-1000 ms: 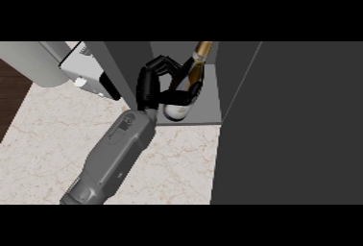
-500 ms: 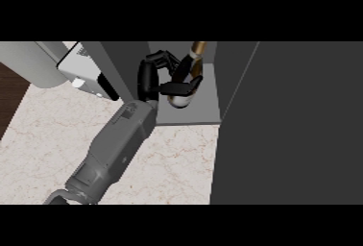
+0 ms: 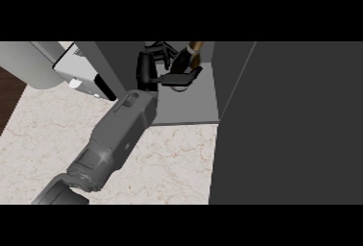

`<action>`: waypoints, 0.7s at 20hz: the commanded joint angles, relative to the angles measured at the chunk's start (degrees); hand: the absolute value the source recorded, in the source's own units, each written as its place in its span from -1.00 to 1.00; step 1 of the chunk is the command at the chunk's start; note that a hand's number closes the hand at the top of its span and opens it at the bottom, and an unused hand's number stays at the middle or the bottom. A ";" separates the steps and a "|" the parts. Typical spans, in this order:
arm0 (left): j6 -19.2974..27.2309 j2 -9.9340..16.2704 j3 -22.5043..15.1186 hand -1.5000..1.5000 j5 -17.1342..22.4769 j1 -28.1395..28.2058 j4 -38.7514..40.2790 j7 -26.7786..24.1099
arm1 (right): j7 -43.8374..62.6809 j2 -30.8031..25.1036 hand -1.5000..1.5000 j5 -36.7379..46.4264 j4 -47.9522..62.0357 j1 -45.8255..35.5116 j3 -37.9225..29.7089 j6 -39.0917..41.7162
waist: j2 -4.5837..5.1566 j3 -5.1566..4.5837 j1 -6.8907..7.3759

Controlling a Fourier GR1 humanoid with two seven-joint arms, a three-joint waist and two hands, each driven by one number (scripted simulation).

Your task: Pick up the wine, place it into the cabinet and close the cabinet

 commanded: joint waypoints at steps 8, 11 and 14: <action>-3.94 -0.27 7.73 1.00 7.37 -3.63 6.08 -2.46 | -0.22 0.95 -1.00 -1.53 -4.01 1.87 3.06 0.74 | 0.41 -0.01 -1.71; -6.22 -0.28 9.02 1.00 7.08 -2.52 7.68 -4.33 | 2.60 1.22 -1.00 -1.55 -4.74 0.31 2.78 -1.29 | 0.33 -0.04 -0.94; -6.58 1.47 9.53 1.00 6.65 -4.36 9.04 -3.34 | 3.61 0.58 -1.00 -2.66 -4.56 -0.84 1.89 -1.49 | 0.38 -0.03 -0.88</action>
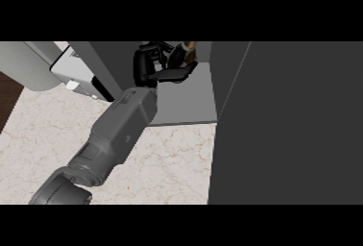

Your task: Pick up the wine, place it into the cabinet and close the cabinet

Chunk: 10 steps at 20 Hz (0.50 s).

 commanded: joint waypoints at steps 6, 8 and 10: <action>-1.67 0.06 2.00 1.00 0.27 0.37 3.99 -2.30 | 3.23 -0.30 -1.00 -2.81 -4.46 -0.43 -0.87 -0.68 | 0.33 -0.23 -0.01; 0.34 0.04 1.08 1.00 -0.14 0.36 4.46 -3.82 | 0.69 0.46 -1.00 -0.64 -3.92 1.21 1.99 0.51 | 0.21 -0.21 -0.17; -0.61 0.99 1.92 -1.00 -0.49 0.07 5.24 -3.84 | -0.35 -0.50 -1.00 -4.15 -5.00 4.37 -0.87 1.62 | 0.53 -0.16 -0.95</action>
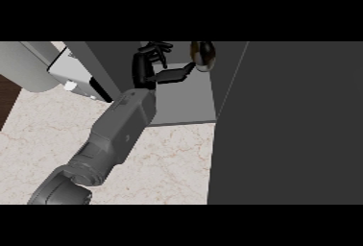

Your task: Pick up the wine, place it into the cabinet and close the cabinet

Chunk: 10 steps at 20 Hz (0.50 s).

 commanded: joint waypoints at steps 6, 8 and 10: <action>2.55 1.88 -0.39 -1.00 -2.23 0.68 3.99 -0.60 | 2.42 -0.37 -1.00 -2.34 -3.36 -2.09 -1.05 -1.26 | 0.51 -0.25 -0.03; 4.81 0.63 -0.23 -1.00 -2.40 0.49 4.08 -1.12 | 2.85 -0.13 -1.00 -2.19 -1.96 -3.51 -1.19 -1.79 | 0.45 -0.27 0.23; 2.12 2.18 -1.11 -1.00 -3.48 2.46 4.74 -1.73 | 2.07 0.19 -1.00 -1.72 -4.08 -0.78 -0.20 -1.18 | 0.50 -0.26 -0.20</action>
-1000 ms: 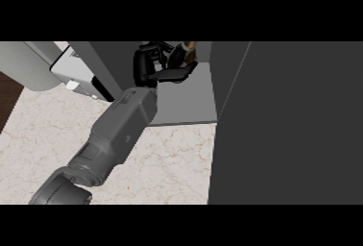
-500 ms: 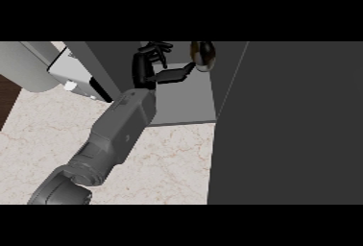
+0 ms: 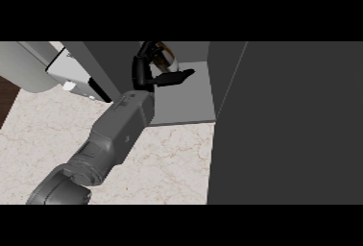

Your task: Pick up the wine, place it into the cabinet and close the cabinet

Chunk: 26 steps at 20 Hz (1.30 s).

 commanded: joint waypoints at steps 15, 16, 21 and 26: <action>0.20 0.44 1.26 -1.00 -1.08 5.17 0.83 -6.30 | -0.24 0.72 -1.00 -1.40 0.38 -1.88 1.07 -0.22 | 0.78 -0.29 -0.01; 1.43 0.23 1.78 -1.00 -0.73 3.26 0.75 -5.19 | -0.59 0.44 -1.00 -0.81 -1.03 0.99 1.80 0.66 | 0.78 -0.27 -0.76; -2.25 0.12 1.35 -1.00 -1.70 5.62 0.32 -7.85 | 0.76 0.56 -1.00 -0.50 -2.44 -0.22 1.48 -0.48 | 0.42 -0.29 0.05; -3.96 -0.33 0.24 -1.00 -2.78 3.83 0.96 -5.99 | -1.50 0.44 -1.00 -1.21 -0.13 1.69 1.00 0.82 | 0.32 -0.22 -0.02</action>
